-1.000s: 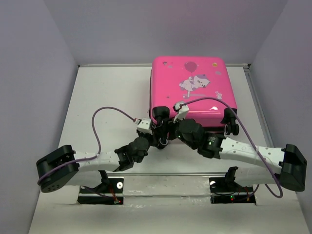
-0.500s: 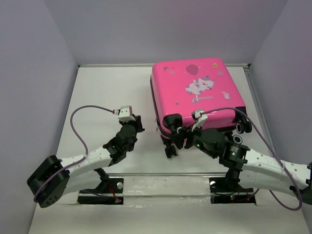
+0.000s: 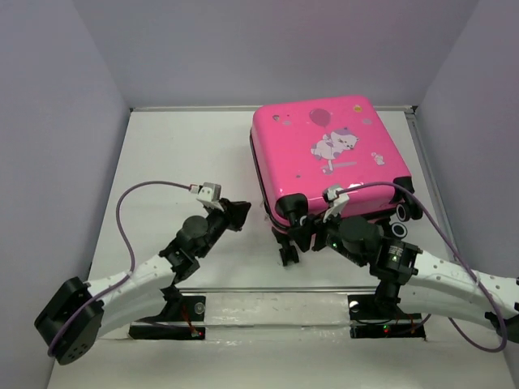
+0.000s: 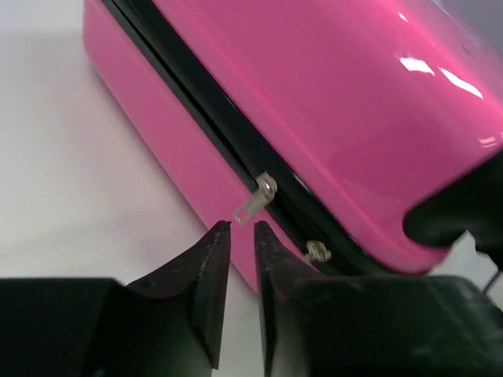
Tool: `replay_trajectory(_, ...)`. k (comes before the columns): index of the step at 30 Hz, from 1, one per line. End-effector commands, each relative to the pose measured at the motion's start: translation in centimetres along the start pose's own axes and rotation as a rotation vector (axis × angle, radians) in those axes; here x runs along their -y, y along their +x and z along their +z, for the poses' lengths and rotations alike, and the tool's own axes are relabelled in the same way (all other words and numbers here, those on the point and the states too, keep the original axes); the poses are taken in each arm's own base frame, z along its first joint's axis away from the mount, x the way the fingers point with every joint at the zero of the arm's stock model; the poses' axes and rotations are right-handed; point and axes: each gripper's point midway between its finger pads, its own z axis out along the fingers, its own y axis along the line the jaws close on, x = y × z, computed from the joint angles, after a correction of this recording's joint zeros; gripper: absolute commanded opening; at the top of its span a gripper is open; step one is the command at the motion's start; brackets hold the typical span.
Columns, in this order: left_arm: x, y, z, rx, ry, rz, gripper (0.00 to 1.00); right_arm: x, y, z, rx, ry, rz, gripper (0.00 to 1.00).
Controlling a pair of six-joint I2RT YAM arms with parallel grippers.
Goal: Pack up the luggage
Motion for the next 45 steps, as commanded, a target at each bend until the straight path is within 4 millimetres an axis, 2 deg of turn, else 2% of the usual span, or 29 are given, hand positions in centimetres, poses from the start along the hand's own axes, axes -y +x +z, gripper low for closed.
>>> replay_trajectory(1,2.9,0.8,-3.0,-0.009,0.21,-0.1,0.36,-0.3,-3.4,-1.0,0.103,0.014,0.012,0.07)
replay_trajectory(2,3.4,1.2,-3.4,-0.027,0.244,-0.103,0.45,-0.2,-3.5,-1.1,0.103,0.019,0.008,0.07)
replay_trajectory(5,4.1,1.7,-3.4,-0.049,0.287,-0.076,0.53,0.1,-3.7,-1.5,0.097,0.033,-0.007,0.07)
replay_trajectory(8,6.5,1.5,-3.2,-0.063,0.396,-0.042,0.54,1.0,-3.8,-1.8,0.096,0.058,-0.013,0.07)
replay_trajectory(10,6.6,2.3,-2.6,-0.091,0.401,-0.007,0.55,1.5,-3.7,-2.2,0.095,0.069,-0.015,0.07)
replay_trajectory(11,7.4,2.0,-2.4,-0.09,0.427,0.0,0.55,1.9,-3.5,-2.3,0.092,0.076,-0.014,0.07)
replay_trajectory(15,7.5,3.2,-0.9,-0.125,0.416,0.039,0.56,2.4,-3.4,-2.7,0.091,0.074,-0.007,0.07)
replay_trajectory(24,8.2,3.1,0.9,-0.122,0.413,0.097,0.55,2.6,-3.3,-2.7,0.079,0.071,-0.01,0.07)
replay_trajectory(26,8.5,2.9,1.2,-0.118,0.421,0.105,0.49,2.6,-3.3,-2.7,0.082,0.071,-0.009,0.07)
replay_trajectory(27,8.6,3.1,1.3,-0.127,0.423,0.108,0.4,2.5,-3.4,-2.7,0.083,0.069,-0.008,0.07)
replay_trajectory(28,8.7,3.1,1.4,-0.128,0.43,0.109,0.4,2.5,-3.4,-2.8,0.085,0.066,-0.006,0.07)
replay_trajectory(29,9.0,3.0,1.5,-0.129,0.438,0.107,0.27,2.5,-3.4,-2.8,0.085,0.068,-0.004,0.07)
replay_trajectory(30,8.9,3.2,1.6,-0.134,0.436,0.106,0.22,2.5,-3.6,-2.9,0.09,0.067,-0.003,0.07)
replay_trajectory(31,9.0,3.2,1.6,-0.134,0.436,0.103,0.1,2.5,-3.5,-2.9,0.09,0.069,-0.002,0.07)
replay_trajectory(32,8.9,3.2,1.5,-0.134,0.434,0.103,0.06,2.5,-3.5,-2.9,0.091,0.066,-0.001,0.07)
replay_trajectory(34,8.6,3.0,1.6,-0.129,0.415,0.1,0.06,2.5,-3.4,-3.0,0.089,0.066,0.0,0.07)
replay_trajectory(37,6.9,2.6,2.2,-0.116,0.306,0.102,0.06,2.6,-3.3,-3.0,0.09,0.063,0.004,0.07)
replay_trajectory(38,4.6,2.7,2.8,-0.115,0.179,0.114,0.06,2.6,-3.3,-3.1,0.092,0.061,0.005,0.07)
replay_trajectory(40,3.2,2.1,3.2,-0.094,0.091,0.123,0.06,2.1,-3.5,-3.3,0.092,0.033,0.008,0.07)
replay_trajectory(41,1.8,1.8,3.4,-0.084,0.007,0.131,0.06,1.8,-3.5,-3.4,0.091,0.02,0.008,0.07)
replay_trajectory(43,0.8,0.8,4.2,-0.061,-0.07,0.14,0.06,1.2,-3.4,-3.3,0.077,-0.009,-0.001,0.07)
replay_trajectory(44,-0.3,-0.3,4.8,-0.042,-0.159,0.153,0.06,0.9,-3.4,-3.1,0.079,-0.022,-0.002,0.07)
replay_trajectory(45,-1.1,-0.3,5.3,-0.048,-0.202,0.172,0.06,0.5,-3.3,-2.9,0.067,-0.043,-0.006,0.07)
